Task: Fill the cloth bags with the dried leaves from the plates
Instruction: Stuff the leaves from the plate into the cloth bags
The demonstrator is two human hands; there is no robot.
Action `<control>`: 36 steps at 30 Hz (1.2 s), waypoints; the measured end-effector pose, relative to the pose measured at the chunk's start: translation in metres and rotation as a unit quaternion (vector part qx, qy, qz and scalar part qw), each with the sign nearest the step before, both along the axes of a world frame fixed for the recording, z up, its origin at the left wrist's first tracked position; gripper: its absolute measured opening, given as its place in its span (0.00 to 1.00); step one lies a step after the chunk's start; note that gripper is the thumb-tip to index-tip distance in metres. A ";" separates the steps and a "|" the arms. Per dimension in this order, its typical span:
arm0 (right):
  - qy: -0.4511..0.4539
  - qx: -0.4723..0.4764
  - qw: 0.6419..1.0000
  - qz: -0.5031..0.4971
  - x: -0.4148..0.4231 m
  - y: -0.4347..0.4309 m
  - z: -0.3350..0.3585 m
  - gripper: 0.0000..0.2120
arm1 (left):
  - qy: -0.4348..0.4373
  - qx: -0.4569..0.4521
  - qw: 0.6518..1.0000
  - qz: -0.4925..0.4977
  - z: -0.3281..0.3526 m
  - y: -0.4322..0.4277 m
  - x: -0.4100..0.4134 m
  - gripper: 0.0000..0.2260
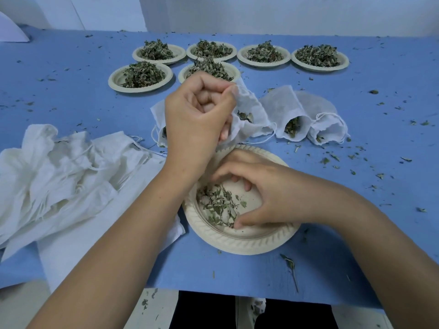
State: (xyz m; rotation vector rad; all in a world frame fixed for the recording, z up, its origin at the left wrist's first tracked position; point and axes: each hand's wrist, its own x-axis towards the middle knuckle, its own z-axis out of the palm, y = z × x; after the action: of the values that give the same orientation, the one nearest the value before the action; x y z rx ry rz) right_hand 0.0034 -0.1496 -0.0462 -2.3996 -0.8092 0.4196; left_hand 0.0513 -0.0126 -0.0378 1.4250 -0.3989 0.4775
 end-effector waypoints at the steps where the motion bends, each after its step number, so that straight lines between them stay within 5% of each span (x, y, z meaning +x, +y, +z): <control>1: -0.003 0.002 1.000 -0.002 0.000 0.001 0.000 0.32 | 0.000 0.000 1.000 0.001 0.000 0.000 0.000 0.07; 9: -0.042 0.086 0.993 0.064 -0.006 0.025 -0.010 0.11 | 0.007 0.006 1.000 0.008 0.000 0.000 0.000 0.07; 15: -0.142 0.197 0.970 0.025 -0.006 0.012 -0.005 0.08 | 0.006 0.012 1.000 0.010 0.000 0.001 0.001 0.07; 21: -0.142 0.475 0.863 -0.095 -0.008 0.002 0.008 0.16 | -0.001 0.049 0.999 0.003 -0.002 -0.001 0.003 0.08; 24: -0.162 0.540 0.806 -0.180 -0.004 -0.002 0.011 0.17 | -0.011 0.078 0.996 -0.035 -0.004 -0.002 0.000 0.07; 27: -0.196 0.516 0.794 -0.256 -0.001 -0.007 0.009 0.14 | -0.011 0.076 0.995 -0.067 -0.005 -0.003 -0.002 0.06; 32: -0.372 0.234 0.862 -0.253 0.006 -0.007 -0.002 0.08 | -0.027 0.098 0.991 -0.088 -0.006 -0.003 -0.004 0.07; 36: -0.340 0.199 0.895 -0.208 0.007 -0.010 0.000 0.11 | -0.035 0.115 0.990 -0.071 -0.008 -0.002 -0.001 0.07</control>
State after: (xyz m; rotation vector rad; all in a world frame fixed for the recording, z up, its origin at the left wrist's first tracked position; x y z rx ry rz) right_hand 0.0107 -0.1597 -0.0466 -2.2216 -0.5467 -0.7304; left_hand 0.0502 -0.0150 -0.0456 1.5912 -0.6241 0.3759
